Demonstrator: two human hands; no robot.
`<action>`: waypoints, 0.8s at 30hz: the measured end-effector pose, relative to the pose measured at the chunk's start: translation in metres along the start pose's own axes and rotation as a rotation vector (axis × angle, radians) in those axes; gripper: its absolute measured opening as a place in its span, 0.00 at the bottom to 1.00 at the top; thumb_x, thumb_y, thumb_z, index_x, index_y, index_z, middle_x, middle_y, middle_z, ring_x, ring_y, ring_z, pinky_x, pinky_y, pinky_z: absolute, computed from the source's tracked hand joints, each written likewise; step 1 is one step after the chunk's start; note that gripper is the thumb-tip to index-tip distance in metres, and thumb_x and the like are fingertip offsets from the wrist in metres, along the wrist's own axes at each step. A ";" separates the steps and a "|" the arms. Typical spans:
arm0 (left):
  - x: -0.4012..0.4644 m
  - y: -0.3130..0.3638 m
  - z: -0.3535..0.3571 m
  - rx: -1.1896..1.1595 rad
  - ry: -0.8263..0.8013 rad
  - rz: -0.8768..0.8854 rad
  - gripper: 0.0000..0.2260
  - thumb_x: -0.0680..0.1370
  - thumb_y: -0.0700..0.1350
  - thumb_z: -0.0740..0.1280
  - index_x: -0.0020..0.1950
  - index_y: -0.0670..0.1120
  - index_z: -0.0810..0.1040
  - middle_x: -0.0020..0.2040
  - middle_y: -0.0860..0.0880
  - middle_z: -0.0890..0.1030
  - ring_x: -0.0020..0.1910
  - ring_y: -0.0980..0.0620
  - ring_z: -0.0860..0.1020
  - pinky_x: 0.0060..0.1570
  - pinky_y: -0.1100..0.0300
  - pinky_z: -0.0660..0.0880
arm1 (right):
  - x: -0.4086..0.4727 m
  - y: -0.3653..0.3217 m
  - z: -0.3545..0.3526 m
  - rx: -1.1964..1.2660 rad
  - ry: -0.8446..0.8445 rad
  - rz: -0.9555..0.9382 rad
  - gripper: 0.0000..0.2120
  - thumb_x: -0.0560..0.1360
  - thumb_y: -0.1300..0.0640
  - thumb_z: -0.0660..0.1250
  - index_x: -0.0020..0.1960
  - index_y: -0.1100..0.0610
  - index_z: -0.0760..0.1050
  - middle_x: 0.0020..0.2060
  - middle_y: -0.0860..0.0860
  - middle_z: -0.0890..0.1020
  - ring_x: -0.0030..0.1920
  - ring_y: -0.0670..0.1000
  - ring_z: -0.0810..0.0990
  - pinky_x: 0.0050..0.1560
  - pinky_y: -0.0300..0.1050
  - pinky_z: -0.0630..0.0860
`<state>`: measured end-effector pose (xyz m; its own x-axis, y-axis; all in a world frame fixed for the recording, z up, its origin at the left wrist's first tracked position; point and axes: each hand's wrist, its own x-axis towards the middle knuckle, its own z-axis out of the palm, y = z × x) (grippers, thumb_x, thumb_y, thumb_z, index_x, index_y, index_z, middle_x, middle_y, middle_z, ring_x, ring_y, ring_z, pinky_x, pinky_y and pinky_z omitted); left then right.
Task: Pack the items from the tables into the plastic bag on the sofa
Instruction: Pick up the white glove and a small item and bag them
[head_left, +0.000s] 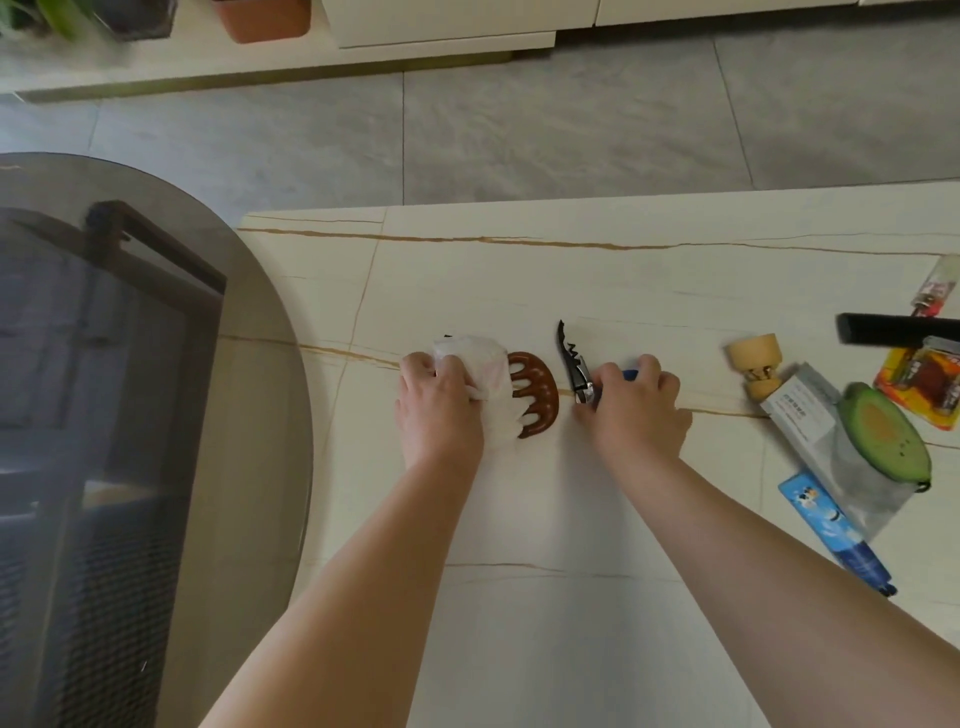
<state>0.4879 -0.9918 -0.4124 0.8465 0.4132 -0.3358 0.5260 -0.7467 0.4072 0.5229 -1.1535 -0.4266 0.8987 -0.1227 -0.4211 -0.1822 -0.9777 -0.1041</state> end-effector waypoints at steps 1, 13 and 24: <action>-0.002 -0.001 0.000 0.002 -0.002 -0.001 0.07 0.77 0.42 0.66 0.52 0.42 0.72 0.65 0.43 0.65 0.63 0.43 0.67 0.61 0.49 0.71 | -0.003 0.002 0.002 0.000 0.004 0.007 0.13 0.76 0.51 0.63 0.60 0.50 0.72 0.65 0.54 0.63 0.64 0.57 0.63 0.54 0.52 0.67; -0.028 0.009 -0.003 0.042 -0.100 0.013 0.07 0.77 0.43 0.64 0.54 0.43 0.73 0.58 0.44 0.71 0.56 0.43 0.72 0.57 0.52 0.73 | -0.035 0.029 0.008 -0.126 -0.031 -0.028 0.14 0.77 0.55 0.59 0.62 0.51 0.68 0.66 0.52 0.63 0.67 0.57 0.61 0.52 0.51 0.69; -0.072 0.032 -0.007 0.046 -0.218 0.018 0.06 0.77 0.43 0.61 0.52 0.44 0.73 0.57 0.46 0.70 0.41 0.46 0.74 0.36 0.58 0.70 | -0.081 0.070 -0.016 -0.049 -0.133 0.003 0.14 0.77 0.47 0.57 0.59 0.51 0.71 0.60 0.51 0.70 0.60 0.55 0.68 0.47 0.48 0.66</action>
<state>0.4447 -1.0417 -0.3695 0.8152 0.2805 -0.5067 0.5022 -0.7782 0.3771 0.4433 -1.2145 -0.3854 0.8367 -0.1055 -0.5374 -0.1624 -0.9849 -0.0595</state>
